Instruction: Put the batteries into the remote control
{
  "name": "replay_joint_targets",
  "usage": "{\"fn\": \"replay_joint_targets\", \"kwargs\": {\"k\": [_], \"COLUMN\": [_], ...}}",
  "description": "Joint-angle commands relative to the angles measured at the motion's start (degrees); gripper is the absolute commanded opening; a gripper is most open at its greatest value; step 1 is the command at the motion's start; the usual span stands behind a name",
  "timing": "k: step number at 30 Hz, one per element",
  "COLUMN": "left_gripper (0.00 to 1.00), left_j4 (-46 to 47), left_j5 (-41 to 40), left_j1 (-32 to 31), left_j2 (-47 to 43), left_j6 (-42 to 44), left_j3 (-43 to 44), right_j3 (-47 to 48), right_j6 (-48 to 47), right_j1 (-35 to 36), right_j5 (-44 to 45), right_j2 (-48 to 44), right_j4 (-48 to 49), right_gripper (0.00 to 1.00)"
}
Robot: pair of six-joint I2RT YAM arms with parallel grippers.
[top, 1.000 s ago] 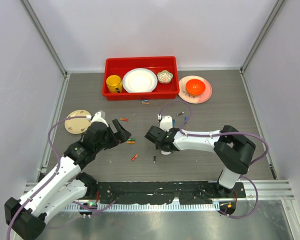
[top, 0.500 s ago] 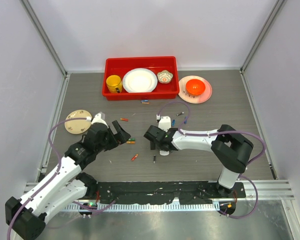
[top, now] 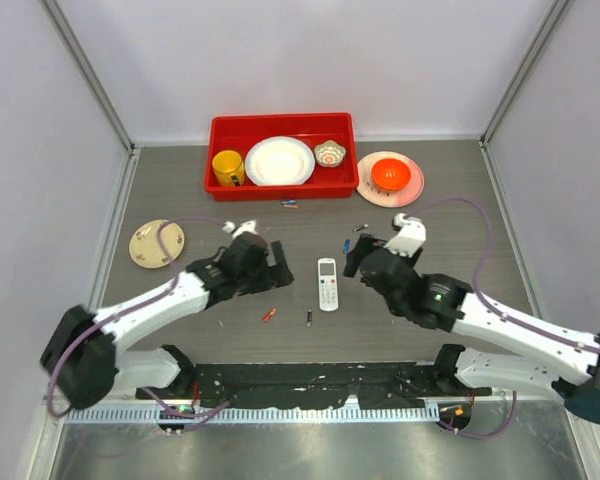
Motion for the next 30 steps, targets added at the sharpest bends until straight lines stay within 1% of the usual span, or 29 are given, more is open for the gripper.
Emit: {"fn": "replay_joint_targets", "kwargs": {"k": [1, 2, 3, 4, 5, 7, 10, 15, 19, 24, 28, 30], "left_gripper": [0.95, 0.95, 0.96, 0.96, 0.97, 1.0, 1.0, 1.0, 1.0, 0.95, 0.93, 0.9], "left_j4": [7.0, 6.3, 4.6, 3.5, 1.0, -0.3, -2.3, -3.5, -4.9, -7.7, -9.1, -10.9], "left_j5": [-3.6, -4.1, -4.8, -5.6, -7.8, -8.5, -8.4, -7.3, -8.8, -10.1, -12.3, -13.2], "left_j1": [-7.7, -8.8, -9.7, -11.6, -12.3, -13.6, -13.6, -13.6, -13.7, -14.2, -14.8, -15.0], "left_j2": [14.1, 17.4, 19.9, 24.8, 27.0, 32.3, 37.4, 42.6, 45.7, 49.5, 51.6, 52.4], "left_j6": [2.0, 3.3, 4.1, 5.1, 6.5, 8.1, 8.5, 8.5, 8.7, 7.5, 5.6, 3.5], "left_j3": [10.5, 15.2, 17.6, 19.9, 24.2, 29.0, 33.0, 36.9, 39.8, 42.7, 44.3, 45.1], "right_j3": [-6.3, -7.5, -8.1, -8.5, -9.0, -9.1, -9.5, -9.7, -9.7, -10.0, -10.5, -10.5], "right_j6": [5.8, 6.3, 6.5, 6.3, 6.1, 5.8, 5.1, 5.1, 5.0, 4.5, 5.4, 5.7], "right_j1": [0.0, -0.1, -0.1, -0.1, -0.1, -0.1, -0.1, -0.1, -0.1, -0.1, 0.0, -0.1], "right_j5": [11.3, 11.5, 11.3, 11.1, 10.8, 10.3, 9.3, 8.8, 8.9, 9.7, 10.9, 10.9], "right_j2": [-7.3, -9.8, -10.8, -11.5, -12.7, -13.1, -12.7, -12.6, -14.4, -16.6, -17.4, -17.2], "right_j4": [-6.9, -7.8, -7.7, -7.8, -7.8, -7.9, -7.9, -8.0, -7.7, -7.9, -8.5, -8.6], "right_gripper": [0.91, 0.91, 0.91, 0.91, 0.91, 0.91, 0.91, 0.91, 0.91, 0.91, 0.91, 0.91]}}
